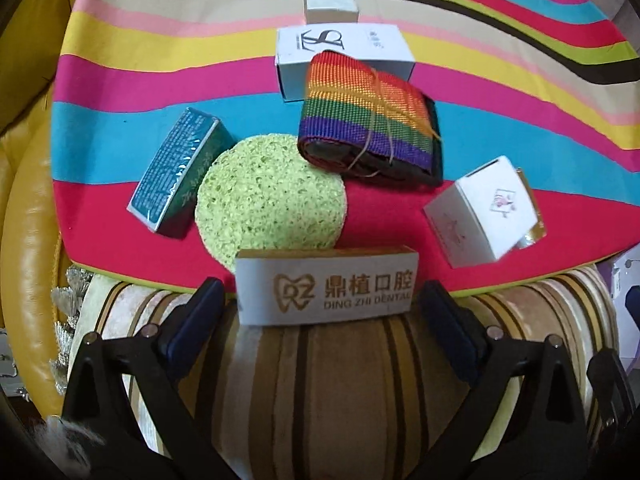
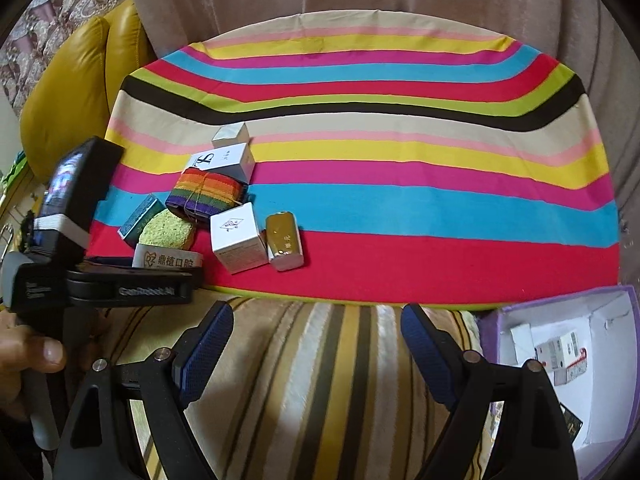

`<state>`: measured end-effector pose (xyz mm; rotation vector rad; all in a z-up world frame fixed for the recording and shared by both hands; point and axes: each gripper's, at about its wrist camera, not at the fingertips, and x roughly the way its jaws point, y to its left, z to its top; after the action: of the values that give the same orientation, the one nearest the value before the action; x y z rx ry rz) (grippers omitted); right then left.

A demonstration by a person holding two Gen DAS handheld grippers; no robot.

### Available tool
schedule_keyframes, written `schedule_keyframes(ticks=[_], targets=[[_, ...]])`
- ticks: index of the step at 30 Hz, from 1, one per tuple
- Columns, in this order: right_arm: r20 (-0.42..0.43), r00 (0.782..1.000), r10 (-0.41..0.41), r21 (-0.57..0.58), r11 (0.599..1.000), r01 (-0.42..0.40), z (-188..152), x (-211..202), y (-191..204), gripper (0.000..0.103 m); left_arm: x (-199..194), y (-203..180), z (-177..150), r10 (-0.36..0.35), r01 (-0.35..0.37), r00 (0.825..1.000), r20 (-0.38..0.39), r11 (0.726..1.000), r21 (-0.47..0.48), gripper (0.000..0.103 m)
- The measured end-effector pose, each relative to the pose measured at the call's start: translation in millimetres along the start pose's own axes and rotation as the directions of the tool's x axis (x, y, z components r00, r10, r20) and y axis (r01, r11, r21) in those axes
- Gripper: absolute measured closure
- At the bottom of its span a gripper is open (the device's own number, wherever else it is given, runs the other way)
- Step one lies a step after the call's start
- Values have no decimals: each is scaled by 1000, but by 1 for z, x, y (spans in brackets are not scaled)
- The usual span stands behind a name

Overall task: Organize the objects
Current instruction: 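Grasp white DING ZHI DENTAL box with left tool while right tool grasps small white box, then carry both boxes into storage box and open both tools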

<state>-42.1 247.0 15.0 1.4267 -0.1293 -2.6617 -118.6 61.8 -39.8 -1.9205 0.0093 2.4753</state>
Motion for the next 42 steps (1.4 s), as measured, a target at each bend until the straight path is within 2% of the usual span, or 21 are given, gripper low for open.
schedule_keyframes(ticks=[2, 3, 7, 15, 19, 22, 24, 25, 28, 32, 36, 38, 40, 42], targets=[[-4, 1000, 2, -15, 1000, -2, 3, 5, 4, 16, 2, -1, 0, 17, -17, 1000, 3, 1000, 7, 6], [-5, 1000, 1, -20, 1000, -2, 4, 6, 6, 16, 3, -1, -1, 29, -29, 1000, 0, 999, 12, 10], [-8, 1000, -4, -40, 999, 4, 10, 14, 12, 16, -1, 6, -6, 18, -18, 1000, 13, 1000, -15, 20], [2, 1000, -1, -120, 993, 1, 22, 25, 34, 16, -27, 31, -29, -45, 54, 995, 93, 994, -94, 20], [-6, 1000, -2, -168, 986, 1, 29, 35, 50, 16, -46, 54, -42, -70, 96, 981, 182, 986, -139, 20], [-26, 1000, -8, -191, 982, 3, 33, 46, 59, 16, -53, 67, -53, -82, 118, 973, 215, 980, -161, 20], [-36, 999, -6, -202, 979, -1, 35, 52, 63, 16, -54, 75, -56, -90, 131, 971, 222, 975, -178, 20], [-40, 999, -7, -204, 979, -2, 37, 54, 65, 17, -52, 78, -42, -97, 138, 971, 220, 974, -181, 20], [-52, 999, -15, -214, 977, 3, 40, 61, 68, 19, -51, 80, -45, -111, 155, 970, 217, 967, -201, 20], [-56, 998, -33, -240, 971, 18, 43, 70, 75, 28, -50, 77, -40, -128, 175, 966, 223, 963, -203, 20], [-82, 996, -42, -255, 967, 19, 44, 80, 78, 46, -51, 81, -42, -140, 191, 963, 229, 957, -217, 20], [-97, 995, -35, -258, 966, 9, 43, 83, 78, 49, -47, 81, -40, -143, 194, 963, 227, 956, -219, 20], [-98, 995, -29, -270, 963, 1, 42, 83, 80, 58, -45, 80, -39, -145, 196, 962, 229, 956, -217, 20], [-107, 994, -23, -276, 961, -7, 40, 85, 81, 60, -46, 80, -38, -144, 197, 961, 237, 957, -215, 20]])
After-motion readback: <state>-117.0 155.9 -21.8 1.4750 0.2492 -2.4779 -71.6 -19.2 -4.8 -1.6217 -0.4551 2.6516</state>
